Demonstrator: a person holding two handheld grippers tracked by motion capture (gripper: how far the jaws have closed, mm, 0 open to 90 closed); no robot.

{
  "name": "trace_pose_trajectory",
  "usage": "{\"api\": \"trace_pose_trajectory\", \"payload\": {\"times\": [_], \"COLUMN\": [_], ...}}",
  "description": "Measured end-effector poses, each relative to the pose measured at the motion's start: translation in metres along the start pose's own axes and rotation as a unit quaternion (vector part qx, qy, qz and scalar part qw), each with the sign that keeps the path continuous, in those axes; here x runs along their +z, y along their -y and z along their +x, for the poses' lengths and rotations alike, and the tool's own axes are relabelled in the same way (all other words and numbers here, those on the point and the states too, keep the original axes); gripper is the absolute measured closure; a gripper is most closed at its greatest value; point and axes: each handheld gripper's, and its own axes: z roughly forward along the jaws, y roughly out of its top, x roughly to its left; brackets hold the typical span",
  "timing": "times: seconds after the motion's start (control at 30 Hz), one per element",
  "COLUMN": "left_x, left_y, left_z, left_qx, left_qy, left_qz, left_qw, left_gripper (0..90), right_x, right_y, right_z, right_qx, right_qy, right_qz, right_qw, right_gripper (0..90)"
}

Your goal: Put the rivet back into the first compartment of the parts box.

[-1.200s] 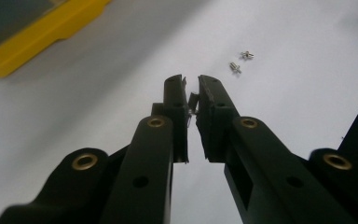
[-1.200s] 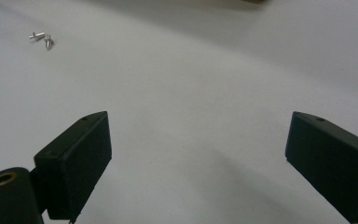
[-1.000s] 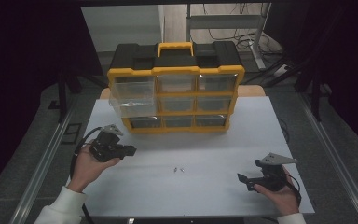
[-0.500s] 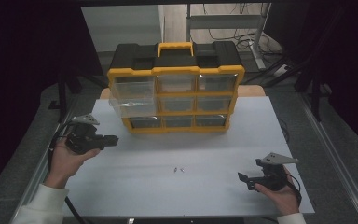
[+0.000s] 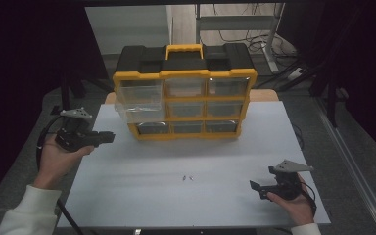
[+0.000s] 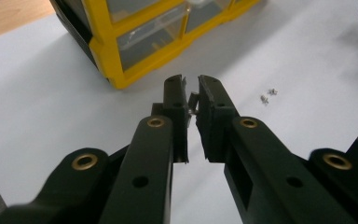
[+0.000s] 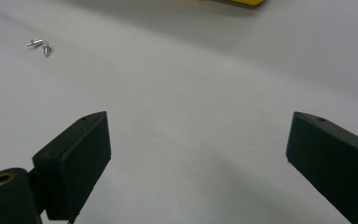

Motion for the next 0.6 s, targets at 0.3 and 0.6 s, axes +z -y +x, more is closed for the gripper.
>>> {"api": "trace_pose_trajectory", "payload": {"times": [0.3, 0.6], "left_x": [-0.019, -0.036], "left_y": [-0.014, -0.029], "left_z": [0.006, 0.008], "left_qx": [-0.002, -0.005], "left_qy": [-0.006, -0.005], "left_qz": [-0.013, -0.034], "left_qw": [0.9999, 0.9994], "left_gripper": [83.0, 83.0], "right_x": [0.0, 0.001], "right_y": [0.0, 0.0], "right_z": [0.0, 0.001], "right_qx": [0.001, 0.0], "right_qy": [0.0, 0.0], "right_qz": [-0.002, -0.001], "right_qw": [1.0, 1.0], "right_gripper": [7.0, 7.0]}}
